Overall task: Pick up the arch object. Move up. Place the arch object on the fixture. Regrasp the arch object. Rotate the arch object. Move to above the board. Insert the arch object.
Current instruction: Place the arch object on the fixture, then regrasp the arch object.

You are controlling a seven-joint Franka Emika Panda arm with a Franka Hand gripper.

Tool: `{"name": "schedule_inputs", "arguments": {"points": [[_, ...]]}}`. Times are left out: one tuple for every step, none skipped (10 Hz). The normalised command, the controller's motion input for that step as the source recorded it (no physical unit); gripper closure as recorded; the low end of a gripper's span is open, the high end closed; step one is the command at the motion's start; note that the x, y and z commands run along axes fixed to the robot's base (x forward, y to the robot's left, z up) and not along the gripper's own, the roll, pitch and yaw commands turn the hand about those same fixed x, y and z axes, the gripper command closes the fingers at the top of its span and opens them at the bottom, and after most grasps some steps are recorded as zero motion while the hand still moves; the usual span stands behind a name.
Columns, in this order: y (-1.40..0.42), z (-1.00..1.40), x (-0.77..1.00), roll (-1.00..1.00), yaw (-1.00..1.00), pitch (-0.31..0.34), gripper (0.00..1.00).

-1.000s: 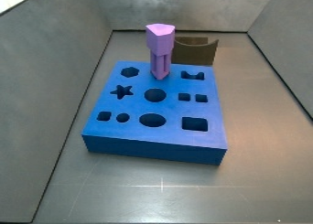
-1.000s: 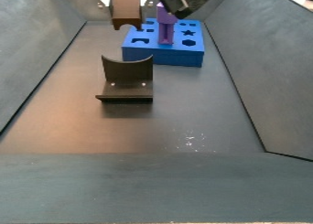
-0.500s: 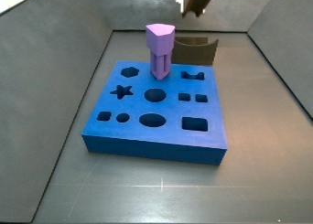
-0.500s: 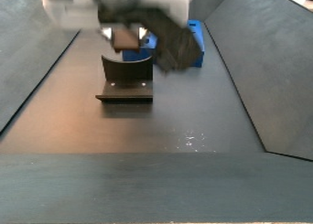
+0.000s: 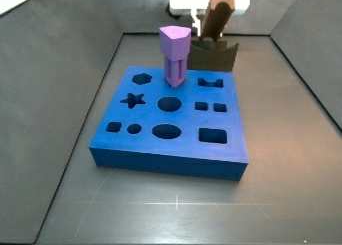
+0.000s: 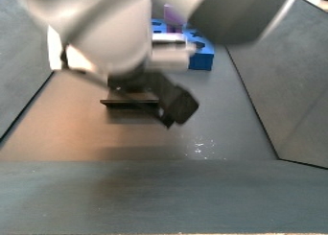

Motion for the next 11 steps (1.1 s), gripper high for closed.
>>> {"name": "schedule_inputs", "arguments": {"points": [[0.11, -0.82, 0.17, -0.28, -0.11, 0.070, 1.00], [0.07, -0.56, 0.13, -0.19, -0.11, 0.055, 1.00], [0.06, -0.31, 0.09, -0.16, -0.12, 0.036, 1.00], [0.00, 0.00, 0.00, 0.00, 0.00, 0.000, 0.00], [0.00, 1.00, 0.00, 0.03, 0.00, 0.011, 0.00], [0.00, 1.00, 0.00, 0.03, 0.00, 0.013, 0.00], [0.00, 1.00, -0.02, 0.04, 0.01, 0.027, 0.00], [0.00, 1.00, -0.02, 0.05, 0.01, 0.045, 0.00], [0.00, 1.00, -0.03, 0.05, 0.01, 0.060, 0.00], [0.00, 1.00, -0.03, 0.05, 0.00, 0.066, 0.00], [0.00, 0.78, -0.03, 0.04, -0.01, 0.077, 0.00]]}}
